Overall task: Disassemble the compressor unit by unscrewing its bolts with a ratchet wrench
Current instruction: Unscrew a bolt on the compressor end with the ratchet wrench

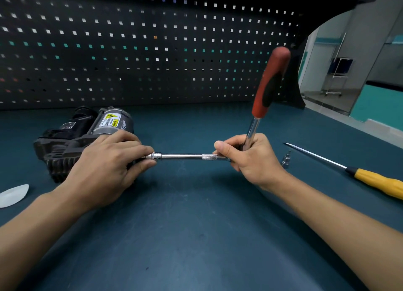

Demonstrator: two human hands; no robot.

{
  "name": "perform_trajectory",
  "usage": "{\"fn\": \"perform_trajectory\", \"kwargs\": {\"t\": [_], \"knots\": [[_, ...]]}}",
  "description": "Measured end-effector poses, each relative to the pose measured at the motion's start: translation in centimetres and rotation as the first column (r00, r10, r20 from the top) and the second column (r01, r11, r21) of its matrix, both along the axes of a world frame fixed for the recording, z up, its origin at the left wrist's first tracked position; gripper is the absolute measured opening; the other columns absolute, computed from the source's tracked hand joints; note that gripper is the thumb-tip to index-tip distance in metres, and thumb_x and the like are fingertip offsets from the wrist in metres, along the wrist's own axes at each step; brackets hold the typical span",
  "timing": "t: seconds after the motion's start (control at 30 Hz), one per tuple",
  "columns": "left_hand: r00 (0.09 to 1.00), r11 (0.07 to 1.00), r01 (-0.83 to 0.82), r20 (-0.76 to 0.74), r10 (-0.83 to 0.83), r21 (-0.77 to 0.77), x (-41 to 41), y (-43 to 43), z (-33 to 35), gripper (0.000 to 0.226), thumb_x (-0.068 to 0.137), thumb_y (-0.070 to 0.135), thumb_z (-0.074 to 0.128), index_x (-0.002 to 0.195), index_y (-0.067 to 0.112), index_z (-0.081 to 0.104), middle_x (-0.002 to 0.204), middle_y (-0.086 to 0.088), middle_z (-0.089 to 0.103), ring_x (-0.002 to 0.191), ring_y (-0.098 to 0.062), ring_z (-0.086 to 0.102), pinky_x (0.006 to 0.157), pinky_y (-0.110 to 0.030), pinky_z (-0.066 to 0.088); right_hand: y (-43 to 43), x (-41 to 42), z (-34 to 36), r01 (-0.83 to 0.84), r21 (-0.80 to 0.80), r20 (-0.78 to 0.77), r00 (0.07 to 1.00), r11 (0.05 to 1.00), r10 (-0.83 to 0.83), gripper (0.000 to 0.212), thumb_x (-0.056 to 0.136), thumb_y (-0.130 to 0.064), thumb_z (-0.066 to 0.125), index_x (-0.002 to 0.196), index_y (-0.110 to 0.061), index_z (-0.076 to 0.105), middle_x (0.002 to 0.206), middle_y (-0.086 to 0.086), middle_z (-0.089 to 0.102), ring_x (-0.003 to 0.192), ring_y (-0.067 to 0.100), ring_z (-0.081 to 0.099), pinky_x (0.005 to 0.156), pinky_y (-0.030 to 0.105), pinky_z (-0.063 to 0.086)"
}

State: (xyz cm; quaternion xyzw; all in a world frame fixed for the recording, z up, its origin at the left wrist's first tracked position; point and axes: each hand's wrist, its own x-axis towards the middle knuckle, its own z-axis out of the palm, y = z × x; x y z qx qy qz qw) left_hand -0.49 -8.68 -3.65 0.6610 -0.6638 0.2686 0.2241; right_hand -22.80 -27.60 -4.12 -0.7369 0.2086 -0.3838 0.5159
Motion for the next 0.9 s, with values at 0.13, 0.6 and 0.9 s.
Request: {"fn": "perform_trajectory", "kwargs": {"t": [0.13,0.6,0.9], "knots": [[1.000,1.000,0.009,0.002,-0.009,-0.005,0.1,0.0,0.0,0.038,0.093,0.048,0.045,0.098,0.023,0.072,0.082,0.015,0.065,0.093,-0.020,0.059,0.070,-0.044,0.050,0.1,0.1,0.1,-0.032,0.119,0.016,0.999,0.992,0.031,0.035,0.075,-0.042,0.078,0.065,-0.009,0.076,0.066,0.015,0.066,0.048,0.015,0.034,0.041,0.022,0.027],[0.999,1.000,0.027,0.017,-0.027,0.000,0.2,-0.1,-0.1,0.036,0.093,0.046,0.046,0.098,0.022,0.072,0.082,0.015,0.065,0.092,-0.022,0.060,0.069,-0.045,0.050,0.5,0.1,0.8,0.046,0.346,-0.093,0.996,0.937,-0.015,0.040,0.084,-0.045,0.075,0.059,-0.015,0.067,0.094,0.027,0.072,0.038,0.011,0.029,0.036,0.016,0.022],[1.000,1.000,0.028,0.011,-0.028,0.002,0.2,0.0,-0.1,0.035,0.094,0.047,0.045,0.098,0.023,0.071,0.083,0.016,0.064,0.093,-0.020,0.059,0.071,-0.044,0.050,0.4,-0.1,1.2,0.057,0.500,-0.192,0.980,0.864,0.046,0.040,0.087,-0.049,0.070,0.076,-0.011,0.062,0.061,-0.004,0.067,0.035,0.006,0.031,0.031,0.015,0.018]]}}
